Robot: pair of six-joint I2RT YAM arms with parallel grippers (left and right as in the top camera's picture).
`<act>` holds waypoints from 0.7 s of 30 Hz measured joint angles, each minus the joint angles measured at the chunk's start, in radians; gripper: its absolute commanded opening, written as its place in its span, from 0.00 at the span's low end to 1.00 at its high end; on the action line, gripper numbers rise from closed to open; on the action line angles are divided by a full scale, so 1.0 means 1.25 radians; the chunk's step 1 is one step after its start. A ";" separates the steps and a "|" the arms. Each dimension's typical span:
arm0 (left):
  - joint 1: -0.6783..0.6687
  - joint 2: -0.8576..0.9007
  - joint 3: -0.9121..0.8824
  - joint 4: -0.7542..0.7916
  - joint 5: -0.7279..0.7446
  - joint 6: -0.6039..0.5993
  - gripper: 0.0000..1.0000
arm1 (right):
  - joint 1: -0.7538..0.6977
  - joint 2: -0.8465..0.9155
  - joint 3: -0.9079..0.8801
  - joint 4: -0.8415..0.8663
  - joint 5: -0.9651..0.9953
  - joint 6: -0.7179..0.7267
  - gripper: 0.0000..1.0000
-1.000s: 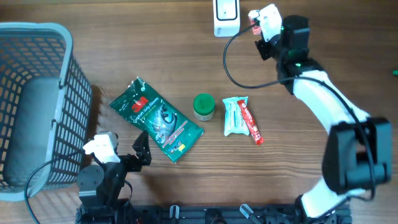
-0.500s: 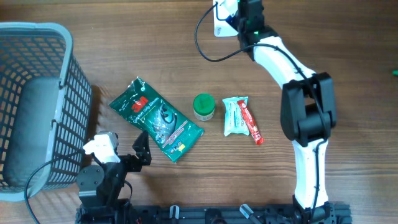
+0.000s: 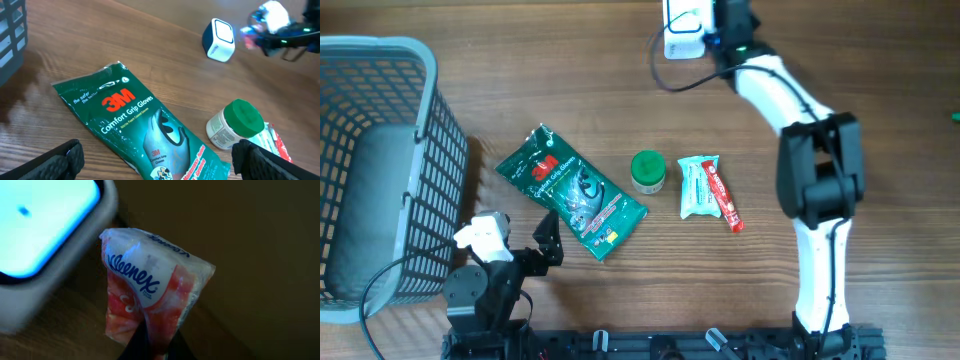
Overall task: Scan the item barcode
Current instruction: 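Move the Kleenex pack to the right table edge and release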
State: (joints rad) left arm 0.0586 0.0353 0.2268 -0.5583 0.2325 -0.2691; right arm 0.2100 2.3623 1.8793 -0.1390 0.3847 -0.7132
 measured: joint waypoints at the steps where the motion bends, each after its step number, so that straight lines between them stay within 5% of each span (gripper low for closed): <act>1: 0.000 0.000 0.000 0.000 0.000 0.000 1.00 | -0.023 -0.006 0.000 -0.018 0.002 0.011 0.04; 13: 0.000 0.000 0.000 0.000 0.000 0.000 1.00 | -0.503 -0.061 -0.009 -0.327 0.045 0.316 0.08; 14: 0.000 0.000 0.000 0.000 0.000 0.000 1.00 | -0.529 -0.061 -0.010 -0.345 0.044 0.347 0.13; 16: 0.000 0.000 0.000 0.000 0.000 0.000 1.00 | -0.568 -0.061 -0.010 -0.381 0.032 0.421 0.64; 18: 0.000 0.000 0.000 0.000 0.000 0.000 1.00 | -0.583 -0.061 -0.010 -0.414 0.025 0.491 1.00; 21: 0.000 0.000 0.000 0.000 0.000 0.000 1.00 | -0.602 -0.062 -0.010 -0.460 0.019 0.592 1.00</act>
State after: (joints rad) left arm 0.0586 0.0353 0.2268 -0.5579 0.2325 -0.2691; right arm -0.5419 2.2848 1.8664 -0.7143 0.4080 0.0265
